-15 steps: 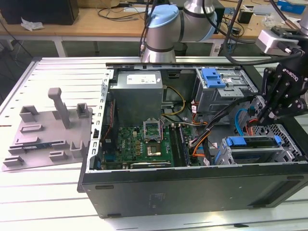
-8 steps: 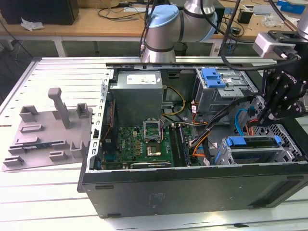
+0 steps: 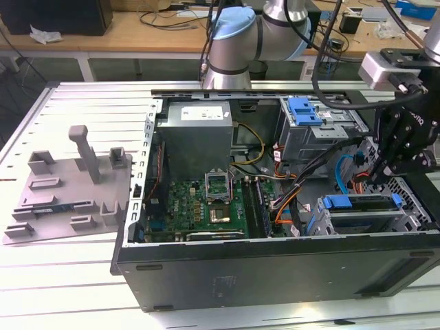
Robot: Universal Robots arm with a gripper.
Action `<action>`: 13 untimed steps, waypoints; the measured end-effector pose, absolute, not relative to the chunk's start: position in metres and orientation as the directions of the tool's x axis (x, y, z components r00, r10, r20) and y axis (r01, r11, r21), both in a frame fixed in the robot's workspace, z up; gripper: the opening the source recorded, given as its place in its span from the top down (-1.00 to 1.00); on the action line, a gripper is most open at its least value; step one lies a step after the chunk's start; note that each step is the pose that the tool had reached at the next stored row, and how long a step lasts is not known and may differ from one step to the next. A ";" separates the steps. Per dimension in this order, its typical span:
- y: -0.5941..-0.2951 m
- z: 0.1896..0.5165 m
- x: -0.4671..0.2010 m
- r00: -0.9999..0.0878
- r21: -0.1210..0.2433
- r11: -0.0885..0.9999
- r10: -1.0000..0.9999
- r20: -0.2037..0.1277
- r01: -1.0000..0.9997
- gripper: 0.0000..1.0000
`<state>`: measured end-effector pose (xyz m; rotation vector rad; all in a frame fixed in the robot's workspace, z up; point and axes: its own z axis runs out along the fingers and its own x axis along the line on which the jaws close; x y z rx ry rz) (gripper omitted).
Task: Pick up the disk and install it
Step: 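Insert the first disk wire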
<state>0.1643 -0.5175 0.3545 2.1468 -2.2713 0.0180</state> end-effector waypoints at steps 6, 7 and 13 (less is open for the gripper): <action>-0.527 0.354 0.162 -0.056 -0.004 0.056 -0.998 -0.010 -0.998 0.66; -0.528 0.354 0.162 -0.056 -0.004 0.056 -0.998 -0.016 -0.998 0.66; -0.536 0.354 0.162 -0.056 -0.005 0.057 -0.998 -0.042 -0.998 0.66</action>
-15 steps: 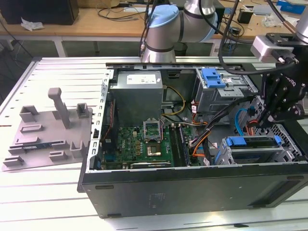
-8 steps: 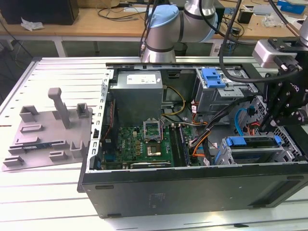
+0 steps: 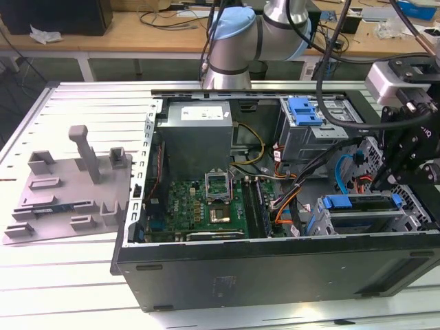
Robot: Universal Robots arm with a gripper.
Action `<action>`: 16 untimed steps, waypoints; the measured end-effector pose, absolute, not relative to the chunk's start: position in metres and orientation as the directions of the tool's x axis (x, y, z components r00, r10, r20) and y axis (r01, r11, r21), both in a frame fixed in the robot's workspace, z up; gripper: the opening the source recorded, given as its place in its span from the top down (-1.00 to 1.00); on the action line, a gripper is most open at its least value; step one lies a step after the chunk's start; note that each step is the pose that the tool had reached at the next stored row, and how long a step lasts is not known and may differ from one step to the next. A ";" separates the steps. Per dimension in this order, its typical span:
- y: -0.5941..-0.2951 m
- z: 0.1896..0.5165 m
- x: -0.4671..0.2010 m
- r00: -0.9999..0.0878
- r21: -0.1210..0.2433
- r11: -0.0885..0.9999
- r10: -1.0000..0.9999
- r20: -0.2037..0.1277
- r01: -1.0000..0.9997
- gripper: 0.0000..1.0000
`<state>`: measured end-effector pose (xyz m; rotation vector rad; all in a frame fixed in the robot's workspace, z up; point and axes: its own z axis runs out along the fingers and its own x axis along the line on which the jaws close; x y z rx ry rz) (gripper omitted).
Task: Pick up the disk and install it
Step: 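Insert the first disk wire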
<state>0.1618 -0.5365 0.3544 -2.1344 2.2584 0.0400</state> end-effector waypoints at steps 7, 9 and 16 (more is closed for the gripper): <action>-0.542 0.355 0.161 -0.056 -0.004 0.057 -0.997 -0.055 -0.998 0.66; -0.544 0.354 0.161 -0.056 -0.004 0.057 -0.997 -0.059 -0.998 0.66; -0.547 0.354 0.160 -0.056 -0.004 0.057 -0.996 -0.064 -0.998 0.66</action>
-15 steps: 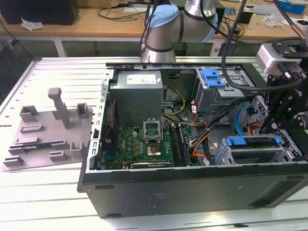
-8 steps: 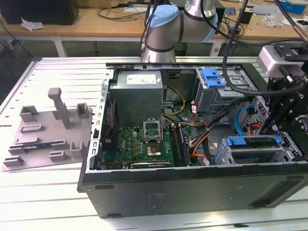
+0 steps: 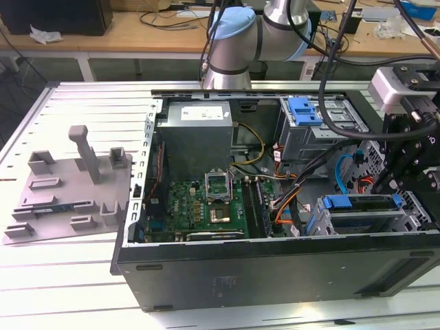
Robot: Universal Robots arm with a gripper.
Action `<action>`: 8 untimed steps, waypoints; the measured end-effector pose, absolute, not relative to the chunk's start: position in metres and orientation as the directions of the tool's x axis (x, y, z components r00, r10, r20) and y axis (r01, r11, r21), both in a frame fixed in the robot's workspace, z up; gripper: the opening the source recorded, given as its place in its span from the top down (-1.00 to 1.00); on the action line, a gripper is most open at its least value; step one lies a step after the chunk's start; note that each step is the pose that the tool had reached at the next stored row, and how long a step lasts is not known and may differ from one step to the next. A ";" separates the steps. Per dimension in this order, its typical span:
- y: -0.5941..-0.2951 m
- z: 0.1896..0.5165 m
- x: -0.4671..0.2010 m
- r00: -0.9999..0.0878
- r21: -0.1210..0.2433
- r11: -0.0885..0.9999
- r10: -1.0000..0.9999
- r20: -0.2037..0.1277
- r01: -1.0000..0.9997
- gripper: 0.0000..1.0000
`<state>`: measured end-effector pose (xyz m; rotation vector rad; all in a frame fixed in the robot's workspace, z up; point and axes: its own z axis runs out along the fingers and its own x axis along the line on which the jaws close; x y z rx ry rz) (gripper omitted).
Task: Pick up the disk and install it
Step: 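Insert the first disk wire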
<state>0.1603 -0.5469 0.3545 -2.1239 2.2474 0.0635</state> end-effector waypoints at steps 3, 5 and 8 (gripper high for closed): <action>-0.547 0.354 0.160 -0.056 -0.004 0.057 -0.996 -0.064 -0.998 0.66; -0.547 0.354 0.160 -0.056 -0.004 0.057 -0.996 -0.064 -0.998 0.66; -0.547 0.354 0.160 -0.054 -0.004 0.054 -0.997 -0.064 -0.999 0.66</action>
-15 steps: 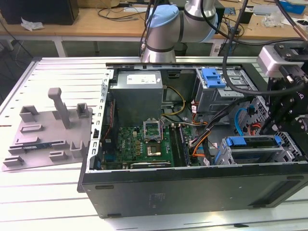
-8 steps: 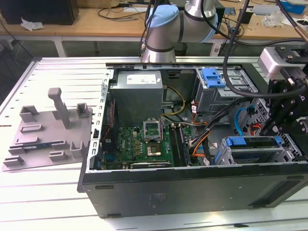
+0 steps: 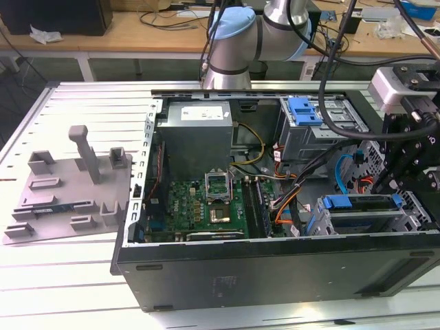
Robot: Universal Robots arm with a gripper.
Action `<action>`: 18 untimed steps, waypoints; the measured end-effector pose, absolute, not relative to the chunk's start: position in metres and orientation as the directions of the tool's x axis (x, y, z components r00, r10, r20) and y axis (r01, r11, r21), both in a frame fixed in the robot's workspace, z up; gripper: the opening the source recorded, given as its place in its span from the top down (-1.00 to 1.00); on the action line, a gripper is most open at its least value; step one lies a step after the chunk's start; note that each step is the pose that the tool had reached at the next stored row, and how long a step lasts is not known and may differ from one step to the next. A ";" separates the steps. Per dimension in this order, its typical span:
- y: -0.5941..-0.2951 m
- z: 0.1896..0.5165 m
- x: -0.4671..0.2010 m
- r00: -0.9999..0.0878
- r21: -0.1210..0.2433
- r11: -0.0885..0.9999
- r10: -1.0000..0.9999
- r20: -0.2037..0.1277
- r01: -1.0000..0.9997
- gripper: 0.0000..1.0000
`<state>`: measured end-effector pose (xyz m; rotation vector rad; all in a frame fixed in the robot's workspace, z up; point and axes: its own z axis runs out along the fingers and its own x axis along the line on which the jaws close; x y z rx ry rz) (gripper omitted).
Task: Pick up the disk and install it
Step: 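Insert the first disk wire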
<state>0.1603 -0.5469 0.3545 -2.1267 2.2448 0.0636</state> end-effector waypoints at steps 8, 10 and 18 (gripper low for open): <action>-0.547 0.354 0.161 -0.037 -0.004 0.037 -0.997 -0.064 -0.999 0.66; -0.547 0.354 0.161 -0.029 -0.004 0.029 -0.998 -0.064 -1.000 0.66; -0.547 0.354 0.161 -0.024 -0.004 0.024 -0.998 -0.064 -1.000 0.66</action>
